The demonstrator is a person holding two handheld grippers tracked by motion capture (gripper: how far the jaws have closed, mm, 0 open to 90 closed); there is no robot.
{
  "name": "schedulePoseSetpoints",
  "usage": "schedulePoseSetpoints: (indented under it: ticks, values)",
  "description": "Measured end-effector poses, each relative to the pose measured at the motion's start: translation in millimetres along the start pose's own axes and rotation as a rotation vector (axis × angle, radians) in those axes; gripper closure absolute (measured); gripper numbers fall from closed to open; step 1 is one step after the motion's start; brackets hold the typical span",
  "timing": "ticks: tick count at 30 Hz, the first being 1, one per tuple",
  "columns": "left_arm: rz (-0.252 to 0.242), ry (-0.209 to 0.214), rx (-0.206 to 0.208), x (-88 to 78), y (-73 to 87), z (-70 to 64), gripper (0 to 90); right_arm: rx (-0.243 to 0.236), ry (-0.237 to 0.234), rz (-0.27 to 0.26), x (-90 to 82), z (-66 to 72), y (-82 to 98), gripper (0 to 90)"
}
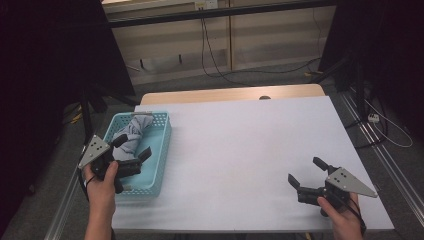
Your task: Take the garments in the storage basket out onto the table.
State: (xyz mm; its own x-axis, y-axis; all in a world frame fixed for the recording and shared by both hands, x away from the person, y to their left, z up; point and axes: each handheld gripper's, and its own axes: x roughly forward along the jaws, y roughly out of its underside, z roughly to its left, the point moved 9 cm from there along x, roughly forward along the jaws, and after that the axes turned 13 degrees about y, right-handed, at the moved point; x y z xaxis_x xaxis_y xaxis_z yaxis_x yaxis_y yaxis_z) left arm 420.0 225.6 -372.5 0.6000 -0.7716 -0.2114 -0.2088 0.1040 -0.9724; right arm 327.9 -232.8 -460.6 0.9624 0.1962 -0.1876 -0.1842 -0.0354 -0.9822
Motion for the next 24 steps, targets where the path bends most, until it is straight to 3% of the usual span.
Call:
schedulePoseSetpoints:
  ticks: [13, 24]
  values:
    - [0.006, 0.009, -0.016, 9.4, -11.6, 10.4, 1.7, 0.008, 0.003, 0.007, 0.3, -3.0, 1.8, 1.7]
    - [0.039, 0.012, -0.017, 20.6, -15.5, 17.6, 1.6, 0.009, 0.011, 0.005, -1.2, -6.2, 1.7, 1.8]
